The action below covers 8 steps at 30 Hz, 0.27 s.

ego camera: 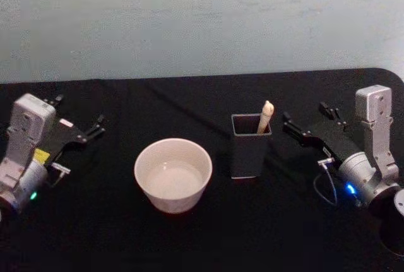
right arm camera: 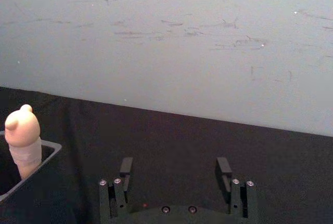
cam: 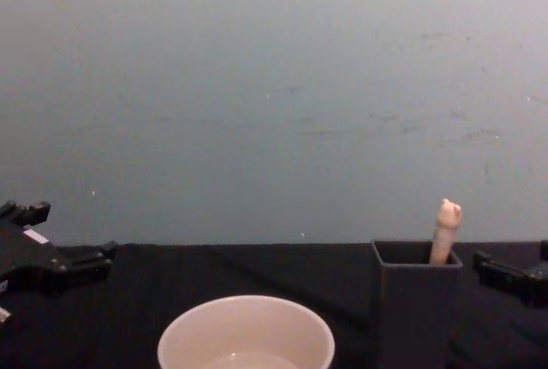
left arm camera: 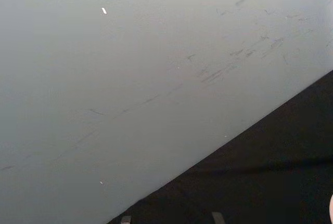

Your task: Pick up the stirring spoon with one hand, stir inside the cup, then place it back in its original position.

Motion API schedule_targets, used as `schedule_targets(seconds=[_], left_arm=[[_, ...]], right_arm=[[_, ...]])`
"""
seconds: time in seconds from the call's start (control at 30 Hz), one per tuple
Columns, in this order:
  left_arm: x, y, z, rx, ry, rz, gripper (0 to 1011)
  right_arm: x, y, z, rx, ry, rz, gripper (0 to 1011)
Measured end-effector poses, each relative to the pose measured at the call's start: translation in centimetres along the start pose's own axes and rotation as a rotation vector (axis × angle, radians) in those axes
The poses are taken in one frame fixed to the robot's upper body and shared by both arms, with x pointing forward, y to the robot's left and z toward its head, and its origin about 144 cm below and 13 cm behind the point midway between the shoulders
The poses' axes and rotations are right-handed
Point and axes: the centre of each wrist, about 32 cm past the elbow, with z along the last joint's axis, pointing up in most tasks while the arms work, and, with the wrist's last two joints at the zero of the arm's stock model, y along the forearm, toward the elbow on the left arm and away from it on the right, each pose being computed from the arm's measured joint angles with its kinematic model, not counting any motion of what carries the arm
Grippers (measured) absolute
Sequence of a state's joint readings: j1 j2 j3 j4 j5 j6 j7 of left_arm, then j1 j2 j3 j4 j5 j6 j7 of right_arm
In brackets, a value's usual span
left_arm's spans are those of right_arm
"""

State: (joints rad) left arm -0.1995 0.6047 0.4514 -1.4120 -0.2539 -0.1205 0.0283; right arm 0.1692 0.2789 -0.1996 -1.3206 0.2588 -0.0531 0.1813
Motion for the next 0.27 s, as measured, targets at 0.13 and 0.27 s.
schedule_targets(seconds=[0.13,0.27], left_arm=[[0.0,0.0,0.0,0.0,0.0,0.0,1001],[0.0,0.0,0.0,0.0,0.0,0.0,1001]], right_arm=[[0.0,0.0,0.0,0.0,0.0,0.0,1002],[0.0,0.0,0.0,0.0,0.0,0.0,1002]])
